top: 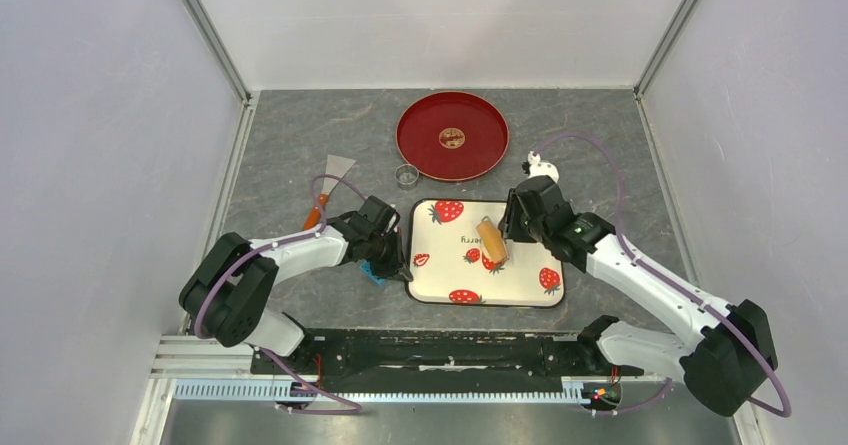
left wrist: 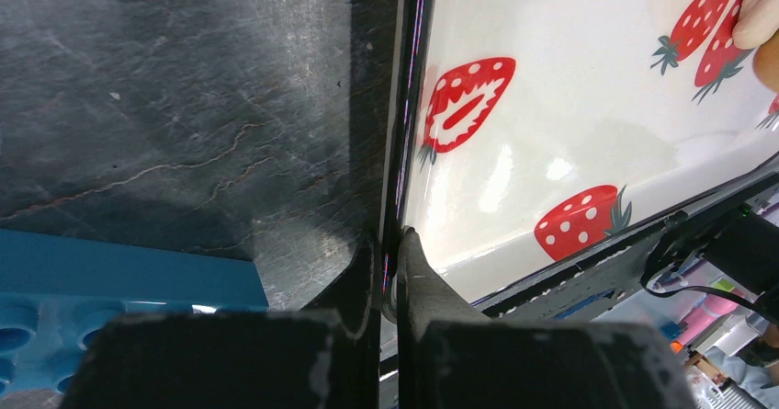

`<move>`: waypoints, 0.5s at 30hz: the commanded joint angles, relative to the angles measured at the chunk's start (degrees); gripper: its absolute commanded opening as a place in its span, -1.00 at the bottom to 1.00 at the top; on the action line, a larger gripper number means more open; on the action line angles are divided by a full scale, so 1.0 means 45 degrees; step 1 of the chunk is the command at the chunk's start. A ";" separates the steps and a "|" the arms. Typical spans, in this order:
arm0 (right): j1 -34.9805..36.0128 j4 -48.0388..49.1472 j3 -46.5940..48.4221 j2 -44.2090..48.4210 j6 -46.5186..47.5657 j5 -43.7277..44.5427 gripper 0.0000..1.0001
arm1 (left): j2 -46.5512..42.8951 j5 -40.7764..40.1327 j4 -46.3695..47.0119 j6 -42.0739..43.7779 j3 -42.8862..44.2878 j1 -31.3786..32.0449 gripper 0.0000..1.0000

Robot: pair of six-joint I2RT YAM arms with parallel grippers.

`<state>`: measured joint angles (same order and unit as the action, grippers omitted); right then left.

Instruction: Roll out the dumpling wrappers from the dough

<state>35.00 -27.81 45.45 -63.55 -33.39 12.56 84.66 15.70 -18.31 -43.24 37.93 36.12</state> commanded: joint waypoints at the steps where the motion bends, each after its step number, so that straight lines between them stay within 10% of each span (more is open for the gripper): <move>1: 0.0214 0.0613 -0.0595 -0.0019 -0.0146 0.0598 -1.00 | 0.0778 -0.2092 -0.1479 0.0331 -0.0686 -0.0038 -0.96; 15: 0.0958 -0.0547 -0.3022 0.0548 0.0511 0.3281 -1.00 | 0.0819 -0.2101 -0.1479 0.0329 -0.0638 -0.0038 -0.96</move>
<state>39.00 -20.91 38.09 -59.20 -35.57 20.36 84.71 15.75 -18.31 -43.24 37.93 36.12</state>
